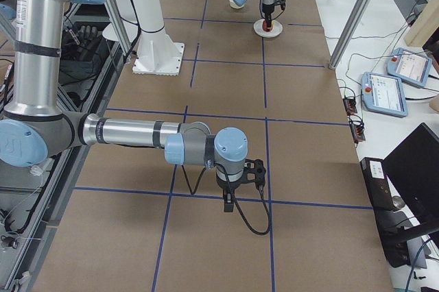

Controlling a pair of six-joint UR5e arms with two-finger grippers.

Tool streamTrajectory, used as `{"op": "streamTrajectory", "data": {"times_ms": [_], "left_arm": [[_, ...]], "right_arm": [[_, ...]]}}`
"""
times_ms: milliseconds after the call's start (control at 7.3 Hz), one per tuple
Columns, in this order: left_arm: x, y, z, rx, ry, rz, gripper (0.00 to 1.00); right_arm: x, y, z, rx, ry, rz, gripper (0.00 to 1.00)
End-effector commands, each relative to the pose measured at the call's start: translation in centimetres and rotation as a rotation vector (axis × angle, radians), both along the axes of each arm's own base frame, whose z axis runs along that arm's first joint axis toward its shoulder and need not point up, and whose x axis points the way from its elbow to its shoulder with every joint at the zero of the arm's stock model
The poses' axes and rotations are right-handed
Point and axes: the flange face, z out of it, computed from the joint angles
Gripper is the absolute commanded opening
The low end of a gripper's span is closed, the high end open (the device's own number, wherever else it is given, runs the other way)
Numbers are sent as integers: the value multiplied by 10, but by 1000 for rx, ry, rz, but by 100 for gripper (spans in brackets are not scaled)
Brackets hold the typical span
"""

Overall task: Move apple from plate to bowl
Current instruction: 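Close the left gripper on the red-yellow apple and lift it, then carry the apple with the left gripper over the white bowl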

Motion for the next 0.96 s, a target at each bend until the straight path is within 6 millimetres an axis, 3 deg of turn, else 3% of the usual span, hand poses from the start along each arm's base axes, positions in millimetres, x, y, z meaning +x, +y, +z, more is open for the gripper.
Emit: {"op": "streamTrajectory", "data": {"times_ms": [0,274,411,548,822], "left_arm": [[-60,-19,-22,-5,79,-4,26],[-135,-4,-21,33,94,47,28],[-165,13,-16,80,60,92,28],[-188,43,0,116,27,150,28],[-234,120,78,92,-10,177,26]], "right_arm": [[0,0,0,-1,0,0,100],[0,1,1,-1,0,0,100],[0,0,0,0,0,0,100],[0,0,0,0,0,0,100],[0,1,1,-1,0,0,100]]}}
